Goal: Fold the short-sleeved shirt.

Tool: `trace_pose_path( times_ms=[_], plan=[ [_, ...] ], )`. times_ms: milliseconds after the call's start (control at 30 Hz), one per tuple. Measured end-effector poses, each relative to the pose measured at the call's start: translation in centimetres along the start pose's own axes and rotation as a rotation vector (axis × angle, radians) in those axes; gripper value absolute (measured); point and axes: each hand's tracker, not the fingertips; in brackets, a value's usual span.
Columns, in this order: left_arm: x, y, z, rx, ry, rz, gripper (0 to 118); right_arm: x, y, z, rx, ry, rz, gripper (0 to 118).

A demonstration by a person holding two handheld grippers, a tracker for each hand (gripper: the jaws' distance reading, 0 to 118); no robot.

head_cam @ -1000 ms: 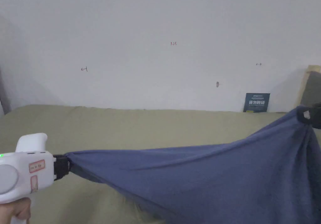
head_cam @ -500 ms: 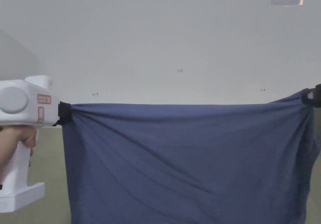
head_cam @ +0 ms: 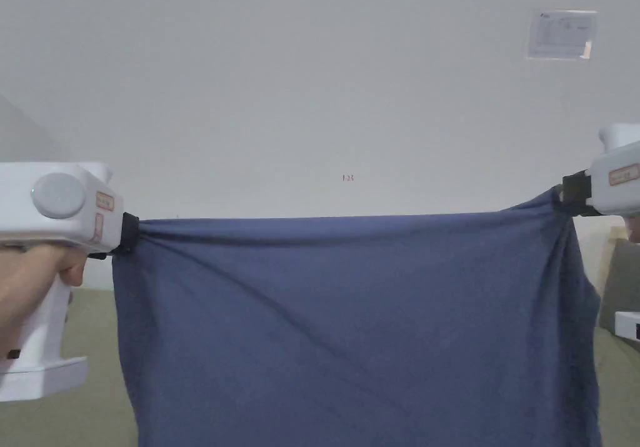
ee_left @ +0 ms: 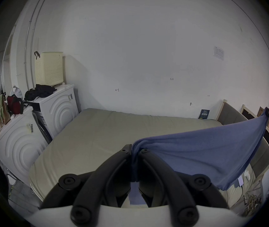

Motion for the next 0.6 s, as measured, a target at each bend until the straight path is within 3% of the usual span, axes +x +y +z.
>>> trace_pose_path(
  times_ms=[200,600],
  plan=[
    [2.0,3.2,-5.2,-0.002,0.035,0.006,5,-0.7,3.3,-4.9,-0.010,-0.020,-0.010,2],
    [5.1,9.5,-16.9,0.023,0.126,0.019,5,-2.4,9.4,-17.3,0.011,-0.059,0.044,2]
  ],
)
